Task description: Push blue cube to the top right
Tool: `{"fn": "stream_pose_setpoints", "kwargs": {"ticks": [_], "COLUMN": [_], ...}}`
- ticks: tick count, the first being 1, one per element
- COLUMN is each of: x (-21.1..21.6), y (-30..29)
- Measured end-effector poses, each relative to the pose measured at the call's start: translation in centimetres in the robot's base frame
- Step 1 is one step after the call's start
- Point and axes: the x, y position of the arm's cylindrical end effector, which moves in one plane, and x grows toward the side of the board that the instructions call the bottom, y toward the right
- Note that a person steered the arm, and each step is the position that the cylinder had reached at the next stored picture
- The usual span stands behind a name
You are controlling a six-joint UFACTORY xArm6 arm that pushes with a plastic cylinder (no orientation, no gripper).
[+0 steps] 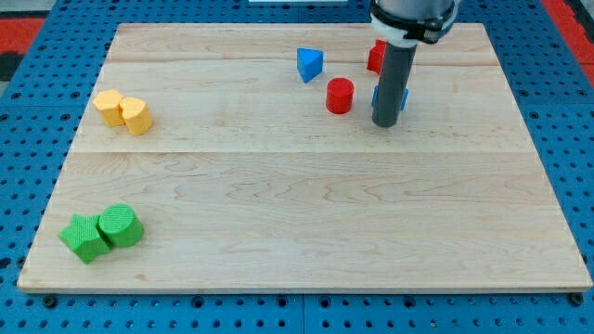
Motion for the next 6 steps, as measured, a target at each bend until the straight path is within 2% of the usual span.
{"fn": "stream_pose_setpoints", "kwargs": {"ticks": [1, 4, 5, 6], "x": [-1.6, -11.7, -13.8, -13.8], "y": [0.2, 4.5, 5.1, 3.0]}}
